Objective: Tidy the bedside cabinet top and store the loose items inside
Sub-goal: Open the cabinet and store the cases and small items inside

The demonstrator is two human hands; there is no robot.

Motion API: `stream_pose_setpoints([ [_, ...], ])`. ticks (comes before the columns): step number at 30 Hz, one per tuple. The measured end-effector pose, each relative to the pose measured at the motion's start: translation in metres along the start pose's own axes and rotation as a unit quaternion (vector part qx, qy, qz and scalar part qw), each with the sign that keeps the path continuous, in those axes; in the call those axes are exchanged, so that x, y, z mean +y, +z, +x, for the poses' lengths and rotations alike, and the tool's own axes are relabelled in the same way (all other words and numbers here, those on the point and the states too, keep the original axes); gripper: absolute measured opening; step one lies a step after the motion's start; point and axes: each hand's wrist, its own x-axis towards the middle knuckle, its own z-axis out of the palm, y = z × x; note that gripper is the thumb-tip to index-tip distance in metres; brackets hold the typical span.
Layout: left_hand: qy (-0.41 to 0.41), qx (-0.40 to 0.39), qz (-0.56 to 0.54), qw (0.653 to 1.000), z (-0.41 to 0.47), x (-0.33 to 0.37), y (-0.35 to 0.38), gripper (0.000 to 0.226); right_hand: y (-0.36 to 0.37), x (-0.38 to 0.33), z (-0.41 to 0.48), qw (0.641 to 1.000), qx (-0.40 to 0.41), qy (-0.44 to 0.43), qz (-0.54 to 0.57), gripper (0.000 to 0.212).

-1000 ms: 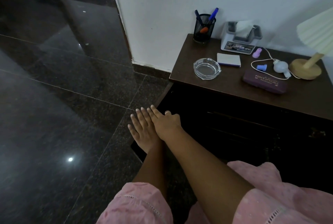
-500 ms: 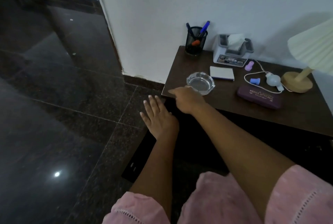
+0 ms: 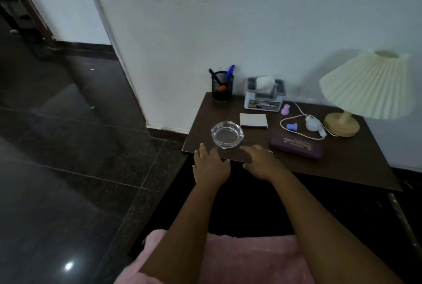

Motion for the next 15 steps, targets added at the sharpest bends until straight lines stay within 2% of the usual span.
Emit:
stream_pose_setpoints([
  [2, -0.007, -0.019, 0.014, 1.000, 0.000, 0.004, 0.009, 0.062, -0.010, 0.014, -0.004, 1.000, -0.016, 0.002, 0.015, 0.064],
  [5, -0.007, -0.045, 0.033, 0.998, 0.002, 0.029, 0.015, 0.063, -0.025, 0.039, -0.010, 0.999, 0.005, 0.015, 0.052, 0.060],
  [9, 0.060, -0.034, 0.032, 0.997, 0.009, 0.063, 0.022, 0.061, -0.036, 0.065, -0.009, 0.999, 0.007, 0.036, 0.041, 0.060],
  [15, 0.144, -0.071, 0.069, 0.985, 0.014, 0.077, 0.045, 0.059, -0.047, 0.094, 0.003, 0.990, 0.105, 0.092, 0.020, 0.056],
])
